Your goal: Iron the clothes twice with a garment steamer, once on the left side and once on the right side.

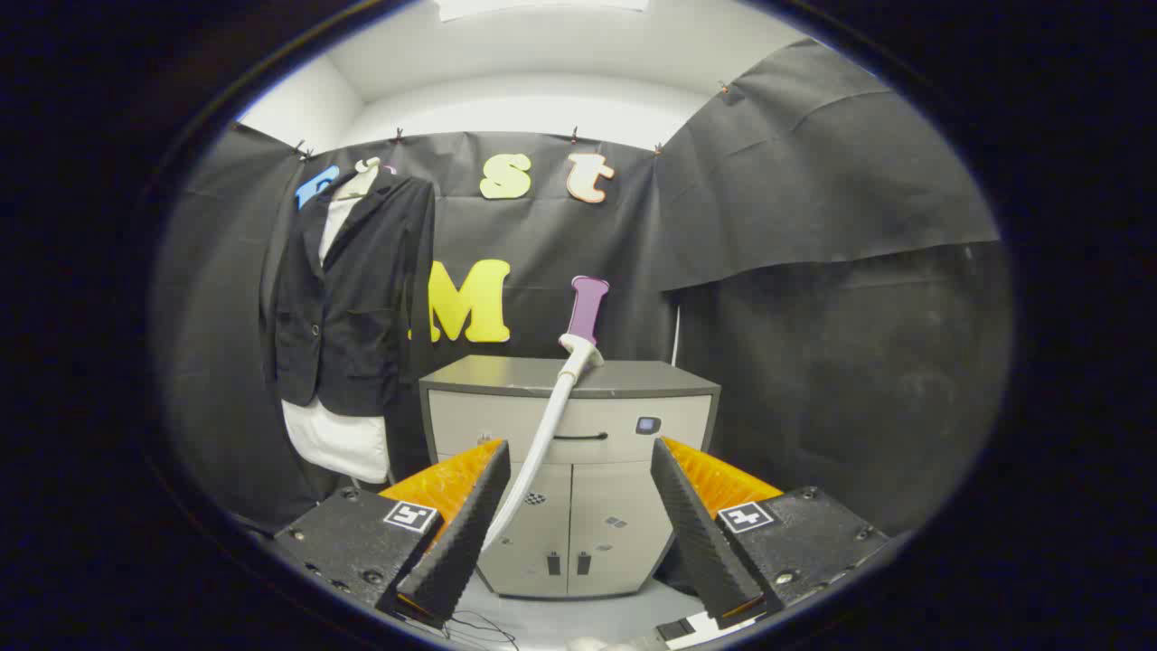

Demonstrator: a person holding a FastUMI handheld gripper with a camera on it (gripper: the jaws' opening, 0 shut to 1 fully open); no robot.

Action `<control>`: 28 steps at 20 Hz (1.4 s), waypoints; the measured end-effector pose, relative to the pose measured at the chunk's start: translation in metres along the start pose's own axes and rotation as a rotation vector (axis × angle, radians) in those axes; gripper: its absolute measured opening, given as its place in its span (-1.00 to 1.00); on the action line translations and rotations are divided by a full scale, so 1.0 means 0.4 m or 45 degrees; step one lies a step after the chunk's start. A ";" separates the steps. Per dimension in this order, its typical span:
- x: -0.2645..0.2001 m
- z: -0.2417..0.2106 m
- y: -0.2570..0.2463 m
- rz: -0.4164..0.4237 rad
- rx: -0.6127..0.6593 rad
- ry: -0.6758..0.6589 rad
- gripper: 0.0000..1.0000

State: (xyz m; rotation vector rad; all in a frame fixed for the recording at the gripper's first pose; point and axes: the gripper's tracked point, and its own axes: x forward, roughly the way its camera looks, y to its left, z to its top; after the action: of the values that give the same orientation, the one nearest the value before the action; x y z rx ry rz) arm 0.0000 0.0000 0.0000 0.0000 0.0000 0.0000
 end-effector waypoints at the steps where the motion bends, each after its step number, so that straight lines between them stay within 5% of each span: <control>1: -0.003 -0.002 0.001 -0.006 0.000 0.006 0.96; 17: 0.025 0.058 0.038 -0.021 -0.022 0.018 0.96; 28: 0.443 0.239 -0.027 0.052 0.038 0.023 0.96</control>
State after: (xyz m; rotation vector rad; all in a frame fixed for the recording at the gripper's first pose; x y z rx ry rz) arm 0.1770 -0.0106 0.0956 0.0295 0.0178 0.0411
